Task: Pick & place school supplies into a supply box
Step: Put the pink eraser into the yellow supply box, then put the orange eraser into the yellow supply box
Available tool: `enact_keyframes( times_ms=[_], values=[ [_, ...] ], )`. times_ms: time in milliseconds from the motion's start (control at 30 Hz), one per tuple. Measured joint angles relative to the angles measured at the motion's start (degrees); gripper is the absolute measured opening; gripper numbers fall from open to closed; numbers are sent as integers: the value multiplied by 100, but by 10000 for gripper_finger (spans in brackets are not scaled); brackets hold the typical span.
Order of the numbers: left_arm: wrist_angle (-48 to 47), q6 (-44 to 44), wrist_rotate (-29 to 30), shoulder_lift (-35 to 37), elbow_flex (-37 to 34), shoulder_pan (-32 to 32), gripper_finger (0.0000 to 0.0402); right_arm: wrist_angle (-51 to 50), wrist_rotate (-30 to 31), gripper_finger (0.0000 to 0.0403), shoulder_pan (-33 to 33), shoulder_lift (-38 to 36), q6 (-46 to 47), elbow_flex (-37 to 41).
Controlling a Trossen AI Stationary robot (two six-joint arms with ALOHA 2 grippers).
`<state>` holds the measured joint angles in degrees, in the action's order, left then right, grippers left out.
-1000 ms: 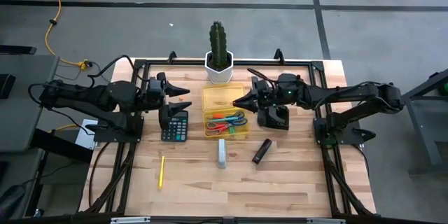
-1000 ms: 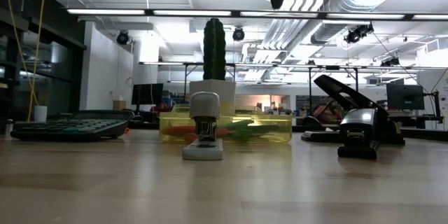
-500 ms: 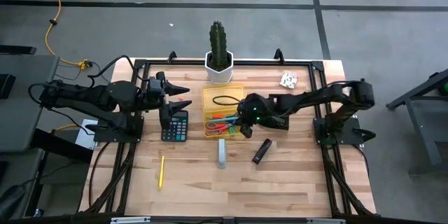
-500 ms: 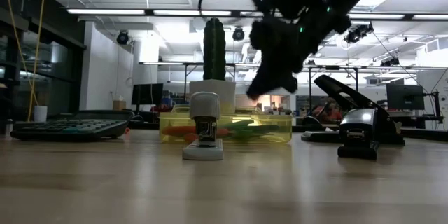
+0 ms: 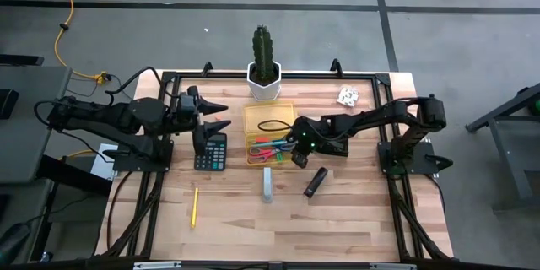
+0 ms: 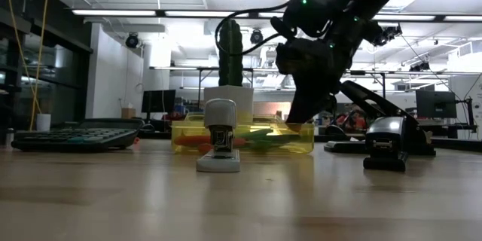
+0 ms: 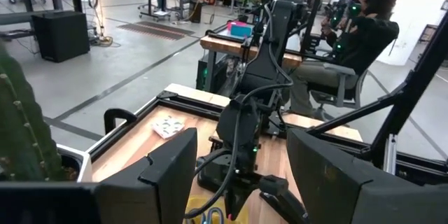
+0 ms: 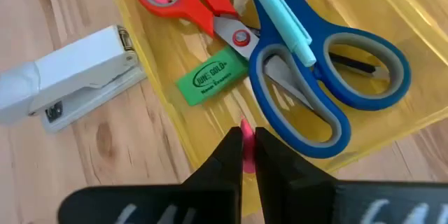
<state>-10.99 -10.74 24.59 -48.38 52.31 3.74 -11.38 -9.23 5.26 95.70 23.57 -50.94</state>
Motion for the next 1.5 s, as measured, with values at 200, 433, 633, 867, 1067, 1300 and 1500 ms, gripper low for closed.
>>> enact_keyframes(
  times_ms=[200, 433, 633, 867, 1067, 1300, 1500],
  values=[
    [-1, -2, 54, 0, 0, -1, 209, 2, 9, 21, 0, 0, 168, 0],
    [1, -2, 51, 0, 0, -1, 209, 0, 13, 76, 0, 0, 463, 0],
    [-1, -4, 51, 0, 0, -1, 209, -26, -84, 150, 33, -76, 467, 0],
    [1, -90, -64, 0, 0, -1, 209, 125, -121, 189, 74, -1261, 170, 0],
    [3, -173, -143, 0, 0, 1, 209, 1796, 20, 190, 72, -2409, -183, 0],
    [64, -264, -145, 0, 0, -1, 209, 3729, 13, 190, 72, -2832, -742, -9],
    [60, -262, -143, 0, 0, -1, 209, 3685, -31, 190, 72, -2838, -1349, -9]
  ],
)
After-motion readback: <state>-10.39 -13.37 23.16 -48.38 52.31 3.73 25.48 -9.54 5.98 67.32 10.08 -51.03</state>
